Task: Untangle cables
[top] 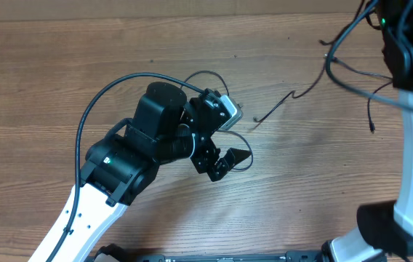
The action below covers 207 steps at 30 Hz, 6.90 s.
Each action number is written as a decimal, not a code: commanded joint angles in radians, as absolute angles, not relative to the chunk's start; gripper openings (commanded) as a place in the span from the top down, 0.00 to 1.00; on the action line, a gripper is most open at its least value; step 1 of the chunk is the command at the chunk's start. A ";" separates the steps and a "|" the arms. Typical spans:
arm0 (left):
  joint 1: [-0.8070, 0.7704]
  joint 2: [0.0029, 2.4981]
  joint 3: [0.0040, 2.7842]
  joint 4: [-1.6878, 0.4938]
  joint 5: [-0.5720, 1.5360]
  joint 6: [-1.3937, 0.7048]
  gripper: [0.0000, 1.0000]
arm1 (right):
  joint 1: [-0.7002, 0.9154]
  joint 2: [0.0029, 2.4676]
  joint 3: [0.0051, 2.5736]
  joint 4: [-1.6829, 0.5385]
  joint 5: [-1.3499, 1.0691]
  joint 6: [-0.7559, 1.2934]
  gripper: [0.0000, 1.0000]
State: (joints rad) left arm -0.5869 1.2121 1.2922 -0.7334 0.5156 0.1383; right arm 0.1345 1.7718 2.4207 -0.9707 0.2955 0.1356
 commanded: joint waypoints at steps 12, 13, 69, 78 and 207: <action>-0.583 1.216 1.310 -0.730 0.513 0.150 0.00 | -0.181 1.945 2.422 -1.036 0.312 0.213 0.96; -0.583 1.216 1.310 -0.730 0.513 0.150 0.00 | -0.208 1.953 2.416 -1.034 0.312 0.213 0.96; -0.583 1.216 1.310 -0.730 0.513 0.150 0.00 | -0.686 2.370 2.310 -1.078 -0.438 0.063 0.03; -0.583 1.216 1.310 -0.730 0.513 0.150 0.00 | -0.434 2.370 2.310 -1.242 -0.438 -0.058 0.00; -0.583 1.216 1.310 -0.730 0.513 0.150 0.00 | 0.364 2.374 2.127 -1.259 -0.132 0.489 0.96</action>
